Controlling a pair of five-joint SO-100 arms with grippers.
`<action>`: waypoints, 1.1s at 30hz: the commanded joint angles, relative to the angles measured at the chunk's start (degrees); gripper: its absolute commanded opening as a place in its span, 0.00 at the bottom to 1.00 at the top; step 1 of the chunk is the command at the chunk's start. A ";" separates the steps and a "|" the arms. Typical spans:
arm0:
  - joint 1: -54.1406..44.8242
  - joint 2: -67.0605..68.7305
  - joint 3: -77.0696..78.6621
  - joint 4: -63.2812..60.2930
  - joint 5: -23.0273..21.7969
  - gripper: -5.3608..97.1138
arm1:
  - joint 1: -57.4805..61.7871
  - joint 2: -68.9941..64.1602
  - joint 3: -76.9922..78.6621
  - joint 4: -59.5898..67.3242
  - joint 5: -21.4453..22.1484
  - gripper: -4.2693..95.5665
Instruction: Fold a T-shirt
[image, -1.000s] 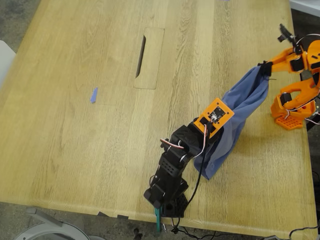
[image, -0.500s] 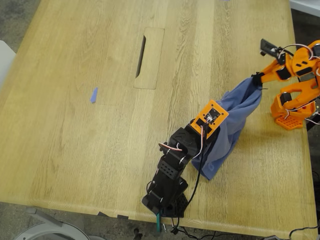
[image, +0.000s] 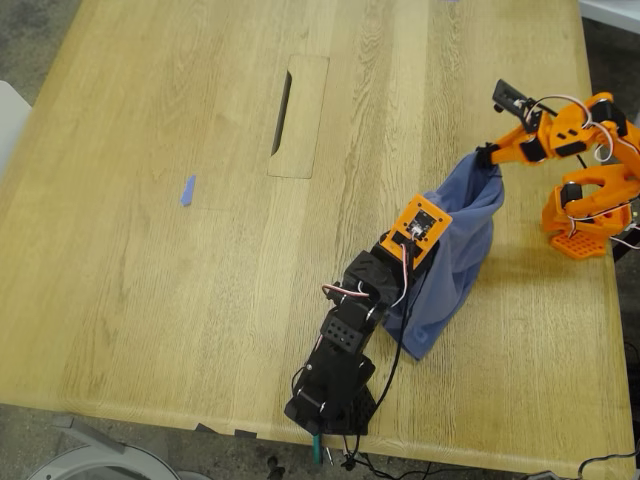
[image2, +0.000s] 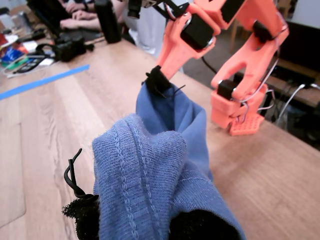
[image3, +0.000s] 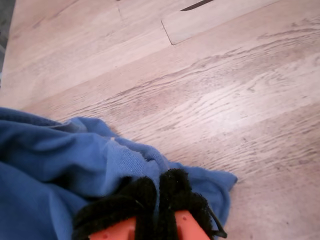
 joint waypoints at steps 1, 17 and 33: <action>-2.46 3.78 1.58 -5.89 1.05 0.05 | 1.93 1.05 2.29 -5.71 -0.79 0.06; -20.48 2.99 21.18 -25.05 0.88 0.05 | 10.90 -9.58 18.54 -42.01 -1.67 0.05; -32.08 -19.34 24.87 -50.71 0.79 0.05 | 19.07 -23.12 24.79 -66.01 -2.55 0.05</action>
